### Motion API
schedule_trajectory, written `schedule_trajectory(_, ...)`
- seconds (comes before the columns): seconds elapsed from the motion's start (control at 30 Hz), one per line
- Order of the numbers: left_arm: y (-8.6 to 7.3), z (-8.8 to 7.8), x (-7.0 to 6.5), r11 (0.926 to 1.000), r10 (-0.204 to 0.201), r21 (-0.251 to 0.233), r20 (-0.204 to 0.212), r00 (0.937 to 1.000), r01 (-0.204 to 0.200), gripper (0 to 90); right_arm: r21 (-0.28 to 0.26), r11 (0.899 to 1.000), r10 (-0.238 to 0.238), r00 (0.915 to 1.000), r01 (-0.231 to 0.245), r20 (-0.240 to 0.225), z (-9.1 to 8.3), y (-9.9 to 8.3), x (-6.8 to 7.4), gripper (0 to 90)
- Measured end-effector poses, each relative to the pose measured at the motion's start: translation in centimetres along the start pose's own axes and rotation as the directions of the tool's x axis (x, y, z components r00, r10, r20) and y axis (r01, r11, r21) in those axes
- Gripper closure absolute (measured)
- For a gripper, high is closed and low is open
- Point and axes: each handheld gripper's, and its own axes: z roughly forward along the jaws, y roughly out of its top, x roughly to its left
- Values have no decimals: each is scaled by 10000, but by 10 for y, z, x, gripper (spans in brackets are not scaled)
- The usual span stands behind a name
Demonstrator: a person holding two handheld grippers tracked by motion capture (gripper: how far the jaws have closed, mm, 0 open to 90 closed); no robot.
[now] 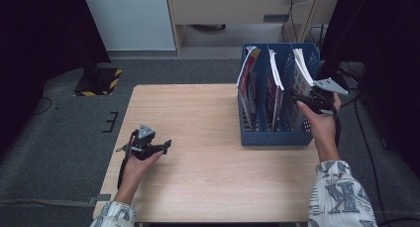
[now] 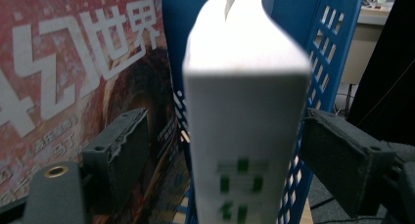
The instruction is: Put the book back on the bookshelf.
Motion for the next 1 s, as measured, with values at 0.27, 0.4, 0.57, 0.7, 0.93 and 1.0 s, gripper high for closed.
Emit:
schedule_trajectory(0.27,-1,1,1,9999,-72,90,-87,9999,73,188,157,9994,327,9993,-324,-198,-6,-4,-2,127)
schedule_trajectory(0.4,-2,2,1,9999,-138,92,-80,9999,139,184,271,9990,373,9989,-365,-286,-10,-5,-3,120)
schedule_trajectory(0.57,-2,1,1,9999,-130,100,-93,9999,131,183,317,9986,443,9980,-429,-442,-15,-8,-2,110)
schedule_trajectory(0.7,-2,2,1,9999,-129,103,-97,9999,130,182,341,9986,421,9977,-404,-526,-17,-9,-1,106)
schedule_trajectory(0.93,-2,2,1,9998,-130,128,-105,9999,131,181,375,9980,527,9967,-504,-624,-24,-13,-2,96)
schedule_trajectory(1.0,-2,2,0,9998,-124,150,-96,9999,126,179,387,9979,549,9964,-525,-639,-25,-14,-3,94)
